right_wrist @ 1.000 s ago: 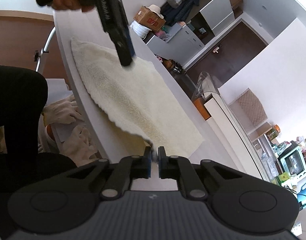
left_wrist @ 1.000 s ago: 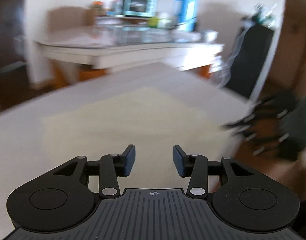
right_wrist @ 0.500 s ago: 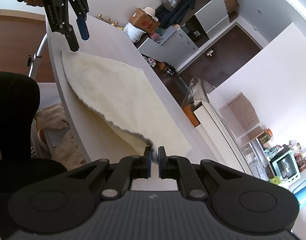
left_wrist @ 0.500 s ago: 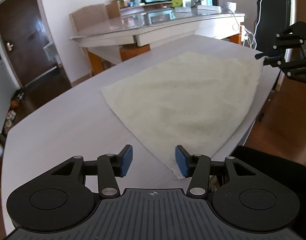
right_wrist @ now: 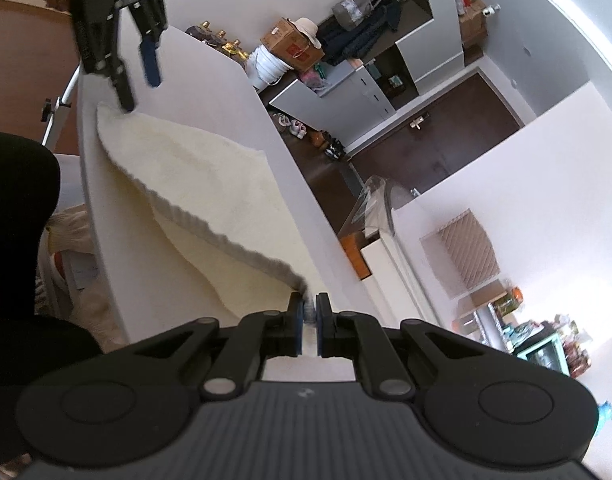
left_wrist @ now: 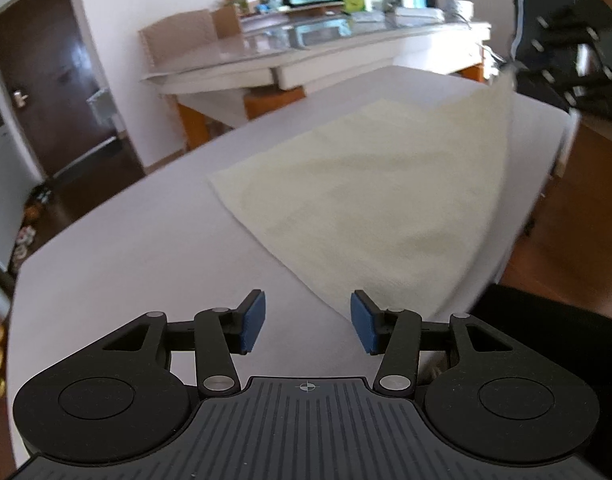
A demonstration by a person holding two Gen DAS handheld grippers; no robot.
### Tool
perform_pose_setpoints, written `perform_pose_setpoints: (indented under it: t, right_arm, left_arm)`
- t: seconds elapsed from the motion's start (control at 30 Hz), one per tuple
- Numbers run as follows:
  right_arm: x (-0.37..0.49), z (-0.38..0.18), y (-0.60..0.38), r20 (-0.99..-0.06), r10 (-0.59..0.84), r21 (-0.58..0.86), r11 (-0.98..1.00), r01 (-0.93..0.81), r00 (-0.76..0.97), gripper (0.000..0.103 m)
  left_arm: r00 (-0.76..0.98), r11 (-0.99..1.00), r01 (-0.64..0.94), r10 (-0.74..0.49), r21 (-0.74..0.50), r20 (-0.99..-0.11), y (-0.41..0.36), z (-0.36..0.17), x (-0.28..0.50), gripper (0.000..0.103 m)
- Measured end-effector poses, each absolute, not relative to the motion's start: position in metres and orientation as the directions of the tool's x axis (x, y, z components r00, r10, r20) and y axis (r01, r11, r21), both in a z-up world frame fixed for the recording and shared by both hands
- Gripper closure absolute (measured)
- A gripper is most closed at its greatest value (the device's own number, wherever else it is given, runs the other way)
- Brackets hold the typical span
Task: Fold towel
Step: 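Carry the lifted corner diagonally across the towel with the right gripper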
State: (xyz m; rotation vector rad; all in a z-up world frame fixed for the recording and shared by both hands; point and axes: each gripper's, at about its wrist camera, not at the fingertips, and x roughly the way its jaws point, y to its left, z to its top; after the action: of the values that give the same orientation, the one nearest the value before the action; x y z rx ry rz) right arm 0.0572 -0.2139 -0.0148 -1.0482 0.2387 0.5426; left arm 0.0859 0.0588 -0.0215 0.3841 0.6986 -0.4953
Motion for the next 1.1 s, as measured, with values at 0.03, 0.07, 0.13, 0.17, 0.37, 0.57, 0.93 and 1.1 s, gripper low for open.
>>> perform_pose_setpoints:
  t: [0.03, 0.07, 0.13, 0.17, 0.37, 0.57, 0.93, 1.1]
  right_arm:
    - [0.06, -0.013, -0.211, -0.432, 0.311, -0.762, 0.375, -0.527, 0.846, 0.096]
    - [0.065, -0.011, -0.208, -0.427, 0.315, -0.77, 0.364, -0.523, 0.848, 0.096]
    - [0.074, -0.007, -0.2, -0.415, 0.324, -0.787, 0.34, -0.514, 0.85, 0.096]
    - [0.08, -0.005, -0.195, -0.41, 0.333, -0.793, 0.33, -0.512, 0.849, 0.096]
    - [0.129, 0.0, -0.149, -0.401, 0.399, -0.821, 0.244, -0.517, 0.825, 0.096]
    - [0.182, -0.002, -0.097, -0.422, 0.446, -0.817, 0.189, -0.544, 0.789, 0.096]
    - [0.26, -0.053, -0.01, -0.562, 0.465, -0.748, 0.066, -0.66, 0.684, 0.096]
    - [0.279, -0.081, 0.009, -0.606, 0.425, -0.739, 0.012, -0.674, 0.672, 0.072]
  left_arm:
    - [0.658, 0.821, 0.548, -0.305, 0.161, -0.688, 0.06, -0.022, 0.085, 0.052]
    - [0.659, 0.821, 0.548, -0.305, 0.16, -0.688, 0.061, -0.022, 0.085, 0.052]
    - [0.661, 0.822, 0.547, -0.306, 0.161, -0.685, 0.062, -0.022, 0.083, 0.052]
    - [0.662, 0.822, 0.546, -0.306, 0.161, -0.684, 0.063, -0.023, 0.082, 0.052]
    - [0.669, 0.819, 0.547, -0.302, 0.175, -0.679, 0.063, -0.025, 0.079, 0.052]
    - [0.661, 0.815, 0.559, -0.325, 0.156, -0.676, 0.07, -0.026, 0.08, 0.051]
    - [0.65, 0.818, 0.566, -0.367, 0.101, -0.665, 0.078, -0.03, 0.083, 0.051]
    - [0.649, 0.821, 0.565, -0.377, 0.087, -0.661, 0.08, -0.031, 0.083, 0.051]
